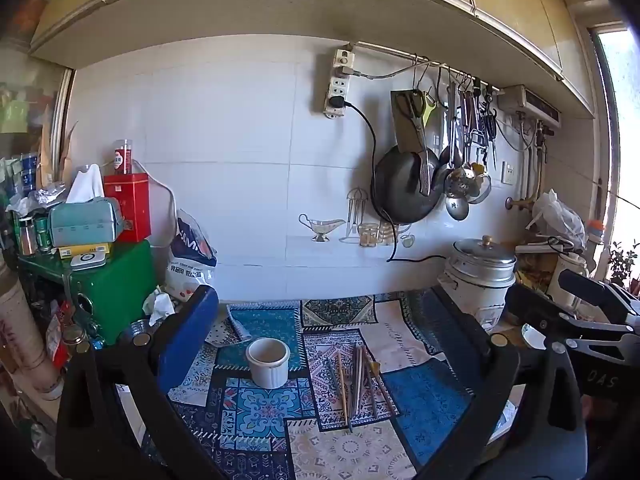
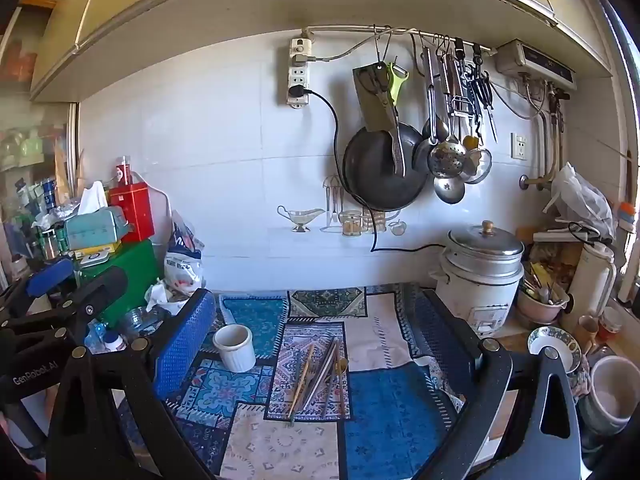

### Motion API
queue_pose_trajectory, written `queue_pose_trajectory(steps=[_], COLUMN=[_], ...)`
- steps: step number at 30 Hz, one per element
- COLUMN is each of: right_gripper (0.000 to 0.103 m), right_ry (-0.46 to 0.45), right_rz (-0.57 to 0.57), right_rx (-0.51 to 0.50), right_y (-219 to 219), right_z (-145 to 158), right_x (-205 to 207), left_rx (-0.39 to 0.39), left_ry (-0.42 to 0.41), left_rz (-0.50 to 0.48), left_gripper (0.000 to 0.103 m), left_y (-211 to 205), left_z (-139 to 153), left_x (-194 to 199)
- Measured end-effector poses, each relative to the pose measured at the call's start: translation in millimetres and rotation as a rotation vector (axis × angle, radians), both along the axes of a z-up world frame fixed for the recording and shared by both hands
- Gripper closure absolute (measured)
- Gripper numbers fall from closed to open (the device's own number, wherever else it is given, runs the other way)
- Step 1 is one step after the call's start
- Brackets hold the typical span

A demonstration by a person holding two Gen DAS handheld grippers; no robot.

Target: Organize utensils

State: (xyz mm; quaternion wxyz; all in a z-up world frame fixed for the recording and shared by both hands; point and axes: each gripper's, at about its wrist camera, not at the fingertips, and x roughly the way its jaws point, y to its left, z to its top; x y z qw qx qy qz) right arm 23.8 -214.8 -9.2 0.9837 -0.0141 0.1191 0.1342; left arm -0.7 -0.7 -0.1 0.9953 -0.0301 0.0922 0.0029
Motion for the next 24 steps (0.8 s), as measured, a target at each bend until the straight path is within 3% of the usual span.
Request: queue_pose_trajectory(steps=[1,24], right_gripper=[0.004,0.004], right_ry=[-0.005,0.016], right_rz=[-0.001,0.000], right_rx=[0.004,-0.009], right_y=[0.3,3.6], right_z=[-0.2,-1.0], right_x=[0.0,1.4], left_rx=[-0.020,-0.023], left_ry=[0.030,0.025], left_rz=[0.000,-0.008], left_gripper=[0.000,0.000], left_y=[1.1,0.3], left_z=[0.1,-2.9], left_x=[1.9,0.8])
